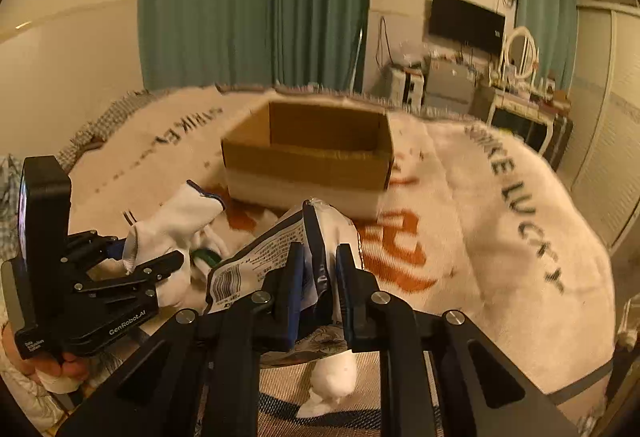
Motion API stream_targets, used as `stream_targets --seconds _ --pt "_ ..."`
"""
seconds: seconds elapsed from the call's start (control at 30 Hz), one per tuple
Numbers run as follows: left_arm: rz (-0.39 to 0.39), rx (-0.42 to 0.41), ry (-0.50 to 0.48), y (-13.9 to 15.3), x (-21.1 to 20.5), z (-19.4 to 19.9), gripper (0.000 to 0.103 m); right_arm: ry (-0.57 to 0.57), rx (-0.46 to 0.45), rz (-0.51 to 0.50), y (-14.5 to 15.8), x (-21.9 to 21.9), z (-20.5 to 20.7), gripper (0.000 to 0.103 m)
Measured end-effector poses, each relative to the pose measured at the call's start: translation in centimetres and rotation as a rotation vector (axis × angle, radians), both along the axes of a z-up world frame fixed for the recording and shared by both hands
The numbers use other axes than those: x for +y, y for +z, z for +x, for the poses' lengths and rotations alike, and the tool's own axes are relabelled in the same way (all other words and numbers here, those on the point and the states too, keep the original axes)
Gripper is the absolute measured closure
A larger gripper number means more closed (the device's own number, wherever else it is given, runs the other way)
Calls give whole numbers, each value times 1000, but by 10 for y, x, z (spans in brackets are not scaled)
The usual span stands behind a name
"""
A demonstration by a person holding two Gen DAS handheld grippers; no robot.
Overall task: Organize soft objects
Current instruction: 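Grasp the white sock with the left tool while the right tool grasps the barcode tissue pack, then carry the sock and tissue pack over the box and release both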
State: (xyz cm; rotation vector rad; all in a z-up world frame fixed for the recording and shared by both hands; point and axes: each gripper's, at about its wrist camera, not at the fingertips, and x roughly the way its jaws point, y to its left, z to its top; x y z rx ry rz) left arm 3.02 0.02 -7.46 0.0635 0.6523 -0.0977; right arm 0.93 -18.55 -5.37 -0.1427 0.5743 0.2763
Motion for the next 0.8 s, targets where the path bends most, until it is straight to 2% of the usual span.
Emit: stream_targets --seconds 0.2,0.33,0.47,0.6,0.8 --pt "20 -62 -24 46 -7 34 66 4 -117 21 54 -8 16 88" --pt "5 -89 -26 71 -6 74 66 11 -202 2 90 -8 47 88" --pt "3 -104 -12 78 -1 115 66 18 -241 8 115 -4 92 88" --pt "5 -74 -20 67 -2 162 66 30 -209 2 109 10 149 88" --pt "19 -19 -51 43 -11 201 66 71 -16 86 50 19 242 88"
